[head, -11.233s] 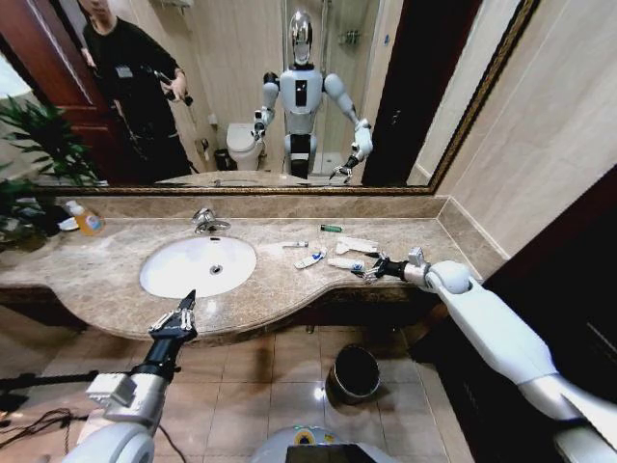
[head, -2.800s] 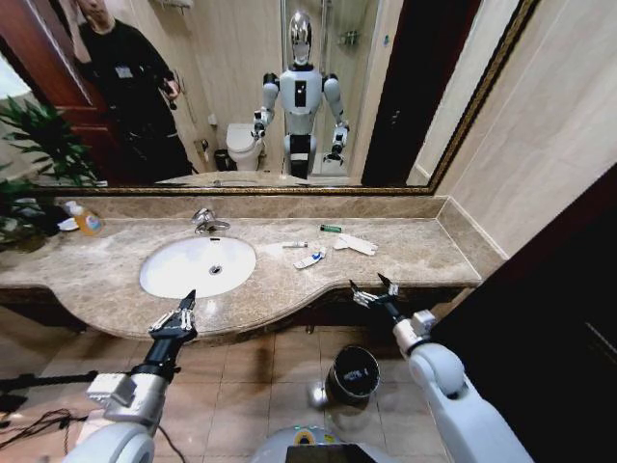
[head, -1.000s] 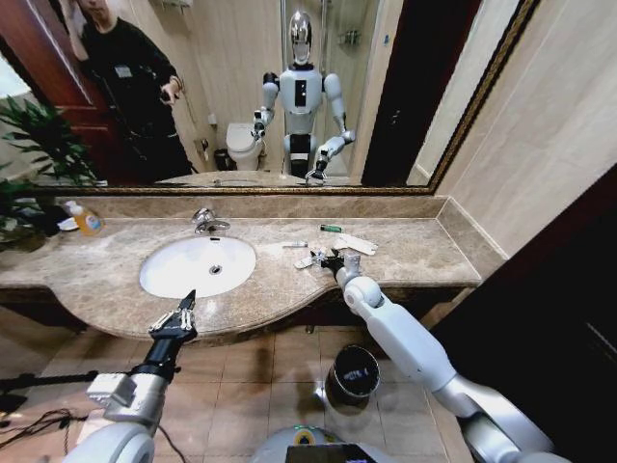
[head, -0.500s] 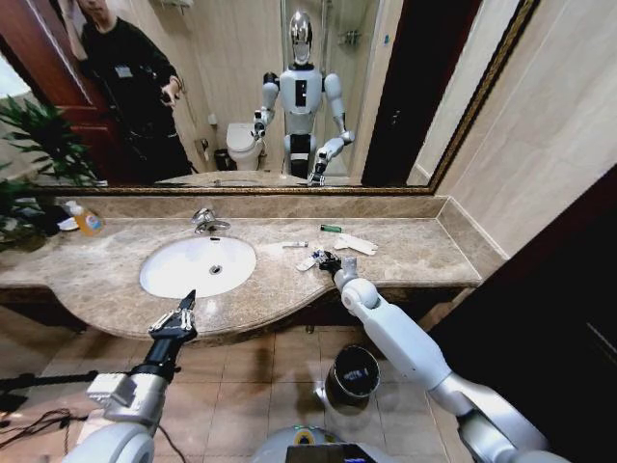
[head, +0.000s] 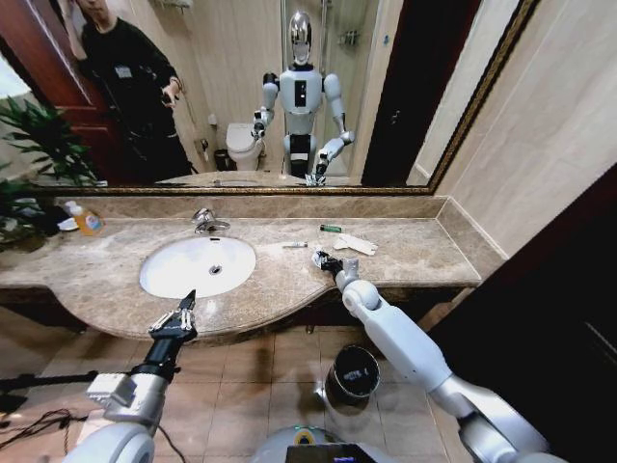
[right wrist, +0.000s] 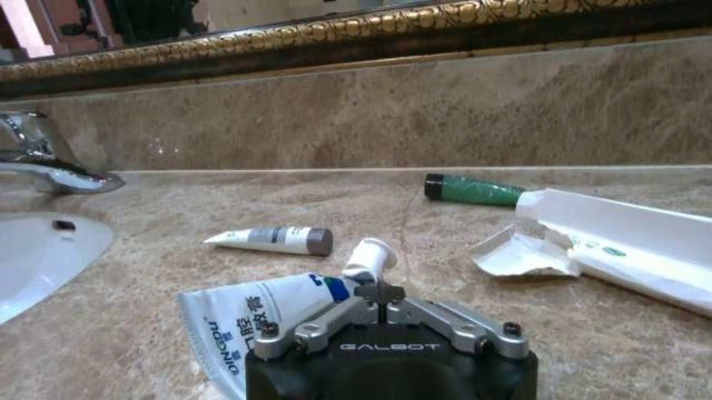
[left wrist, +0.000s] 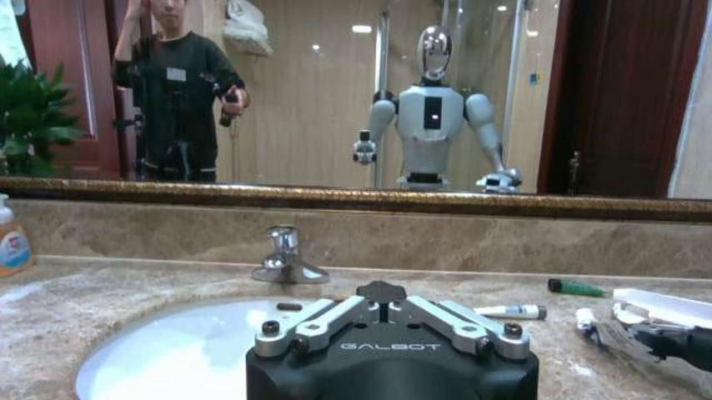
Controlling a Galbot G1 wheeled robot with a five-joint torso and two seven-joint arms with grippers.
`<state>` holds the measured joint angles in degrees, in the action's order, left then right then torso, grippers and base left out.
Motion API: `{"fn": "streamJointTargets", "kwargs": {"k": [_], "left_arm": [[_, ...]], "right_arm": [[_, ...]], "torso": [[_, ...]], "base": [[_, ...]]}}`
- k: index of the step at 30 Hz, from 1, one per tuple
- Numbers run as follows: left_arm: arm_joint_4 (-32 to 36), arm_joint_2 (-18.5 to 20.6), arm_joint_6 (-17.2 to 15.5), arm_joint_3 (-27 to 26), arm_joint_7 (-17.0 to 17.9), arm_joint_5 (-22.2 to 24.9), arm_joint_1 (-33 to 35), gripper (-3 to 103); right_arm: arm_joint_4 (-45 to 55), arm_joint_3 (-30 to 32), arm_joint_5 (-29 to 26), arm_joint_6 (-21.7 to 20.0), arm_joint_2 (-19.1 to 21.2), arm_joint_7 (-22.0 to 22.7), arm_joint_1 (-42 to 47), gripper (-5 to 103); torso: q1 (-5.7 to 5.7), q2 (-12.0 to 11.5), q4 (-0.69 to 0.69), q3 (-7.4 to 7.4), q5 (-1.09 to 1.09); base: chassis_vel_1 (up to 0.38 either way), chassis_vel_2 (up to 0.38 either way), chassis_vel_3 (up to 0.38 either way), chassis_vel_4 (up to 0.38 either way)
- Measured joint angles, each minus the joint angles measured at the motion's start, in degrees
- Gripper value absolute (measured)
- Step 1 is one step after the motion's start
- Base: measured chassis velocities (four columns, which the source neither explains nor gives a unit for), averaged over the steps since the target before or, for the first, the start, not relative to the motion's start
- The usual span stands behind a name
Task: Pick up the trash from the sink and place it in the trash bin.
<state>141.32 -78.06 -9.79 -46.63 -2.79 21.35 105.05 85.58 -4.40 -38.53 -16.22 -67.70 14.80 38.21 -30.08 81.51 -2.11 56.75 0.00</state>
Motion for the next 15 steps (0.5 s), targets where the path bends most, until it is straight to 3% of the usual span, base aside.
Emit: {"fn": "streamJointTargets", "kwargs": {"k": [15], "left_arm": [[0.0,0.0,0.0,0.0,0.0,0.0,0.0,0]], "right_arm": [[5.08,1.68,0.66,1.53,2.12,-0.87,2.63,0]], "torso": [[0.0,0.0,0.0,0.0,0.01]], "base": [[0.0,0.0,0.0,0.0]]}}
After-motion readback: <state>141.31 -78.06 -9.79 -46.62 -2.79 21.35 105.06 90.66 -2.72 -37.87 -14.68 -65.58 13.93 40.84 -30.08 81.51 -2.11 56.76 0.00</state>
